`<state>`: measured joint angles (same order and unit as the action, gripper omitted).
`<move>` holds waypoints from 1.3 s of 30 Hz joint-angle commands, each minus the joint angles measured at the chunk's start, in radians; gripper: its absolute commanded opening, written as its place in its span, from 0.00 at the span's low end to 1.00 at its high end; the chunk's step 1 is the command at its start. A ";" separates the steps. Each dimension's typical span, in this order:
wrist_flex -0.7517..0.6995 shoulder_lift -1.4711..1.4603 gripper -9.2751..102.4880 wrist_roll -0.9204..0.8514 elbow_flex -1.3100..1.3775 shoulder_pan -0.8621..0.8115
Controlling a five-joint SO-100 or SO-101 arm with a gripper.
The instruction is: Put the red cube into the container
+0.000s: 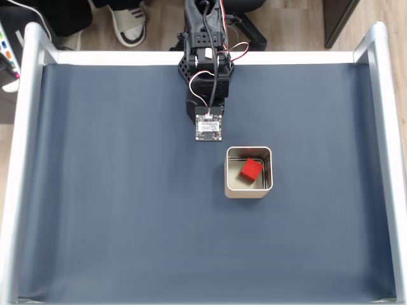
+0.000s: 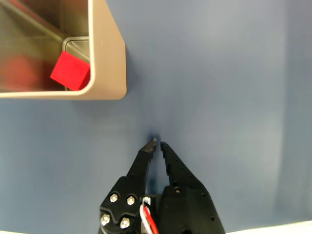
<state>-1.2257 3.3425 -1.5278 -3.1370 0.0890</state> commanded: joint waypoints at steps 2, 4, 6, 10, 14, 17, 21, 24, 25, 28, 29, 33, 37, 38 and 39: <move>-0.064 0.012 0.08 0.011 0.008 0.009; -0.067 0.012 0.08 0.018 0.008 0.009; -0.067 0.012 0.08 0.018 0.008 0.009; -0.063 0.012 0.08 0.048 0.008 0.009; -0.071 0.012 0.09 0.015 0.008 -0.002; -0.072 0.012 0.09 -0.002 0.008 -0.011; -0.072 0.012 0.09 -0.005 0.008 -0.011; -0.072 0.012 0.09 -0.005 0.008 -0.011; -0.072 0.012 0.09 -0.005 0.008 -0.011; -0.072 0.012 0.09 -0.005 0.008 -0.011; -0.072 0.012 0.09 -0.005 0.008 -0.011; -0.072 0.012 0.09 -0.005 0.008 -0.011; -0.072 0.012 0.09 -0.005 0.008 -0.011; -0.072 0.012 0.09 -0.005 0.008 -0.011; -0.072 0.012 0.09 -0.005 0.008 -0.011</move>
<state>-1.2916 3.3579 -1.5248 -3.1370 0.0859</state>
